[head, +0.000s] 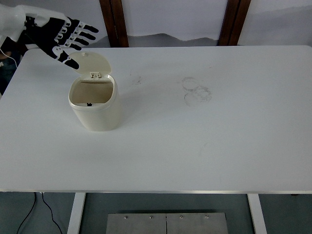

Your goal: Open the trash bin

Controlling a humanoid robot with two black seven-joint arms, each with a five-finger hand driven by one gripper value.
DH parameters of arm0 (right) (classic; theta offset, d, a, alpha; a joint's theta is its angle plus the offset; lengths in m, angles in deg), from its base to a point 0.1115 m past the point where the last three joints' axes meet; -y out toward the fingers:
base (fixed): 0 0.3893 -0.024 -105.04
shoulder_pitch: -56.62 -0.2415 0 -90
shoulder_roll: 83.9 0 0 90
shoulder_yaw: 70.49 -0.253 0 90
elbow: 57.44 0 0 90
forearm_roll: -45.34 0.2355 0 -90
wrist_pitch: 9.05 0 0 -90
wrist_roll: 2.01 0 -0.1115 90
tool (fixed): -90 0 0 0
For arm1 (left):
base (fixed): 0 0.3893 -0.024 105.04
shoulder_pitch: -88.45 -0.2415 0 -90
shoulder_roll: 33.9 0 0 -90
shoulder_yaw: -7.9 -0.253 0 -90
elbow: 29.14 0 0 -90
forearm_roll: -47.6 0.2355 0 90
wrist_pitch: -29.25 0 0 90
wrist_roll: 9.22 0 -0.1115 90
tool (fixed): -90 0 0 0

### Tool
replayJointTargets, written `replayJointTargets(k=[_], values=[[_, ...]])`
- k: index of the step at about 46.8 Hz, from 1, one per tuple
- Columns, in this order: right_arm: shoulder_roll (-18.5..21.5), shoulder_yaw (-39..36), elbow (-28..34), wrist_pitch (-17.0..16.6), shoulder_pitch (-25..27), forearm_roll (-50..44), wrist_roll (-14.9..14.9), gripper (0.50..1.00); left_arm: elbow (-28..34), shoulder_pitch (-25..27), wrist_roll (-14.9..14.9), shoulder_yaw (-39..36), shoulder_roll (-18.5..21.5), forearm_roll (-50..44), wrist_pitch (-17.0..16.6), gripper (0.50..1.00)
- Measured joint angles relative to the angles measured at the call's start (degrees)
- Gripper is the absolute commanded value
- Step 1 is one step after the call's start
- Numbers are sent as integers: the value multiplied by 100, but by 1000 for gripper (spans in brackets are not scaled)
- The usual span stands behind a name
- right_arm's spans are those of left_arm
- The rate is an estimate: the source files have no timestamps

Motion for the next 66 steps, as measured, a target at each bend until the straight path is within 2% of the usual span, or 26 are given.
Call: replayJointTargets(k=[17, 30, 34, 43, 55, 66], values=[[0, 0, 0, 0, 0, 0, -1, 995, -684, -112, 124, 796, -50, -621, 0, 1000], [0, -1, 0, 1, -1, 0, 0, 995, -1664, -647, 1101, 1619, -100, -1095, -1, 1000], [0, 0, 0, 1, 0, 0, -1, 995, -1926, -862, 1240, 1920, -180, -1106, -1, 1000], [0, 0, 0, 1, 8, 0, 1, 995, -2539, -1332, 1278, 2575, -404, -1699, 0, 1000], [0, 0, 0, 1, 17, 0, 0, 995, -3423, -1814, 1273, 2749, -734, -2827, -1, 1000], [0, 1, 2, 1, 27, 0, 0, 995, -3610, -2524, 1273, 3128, -738, -3550, -99, 1000]])
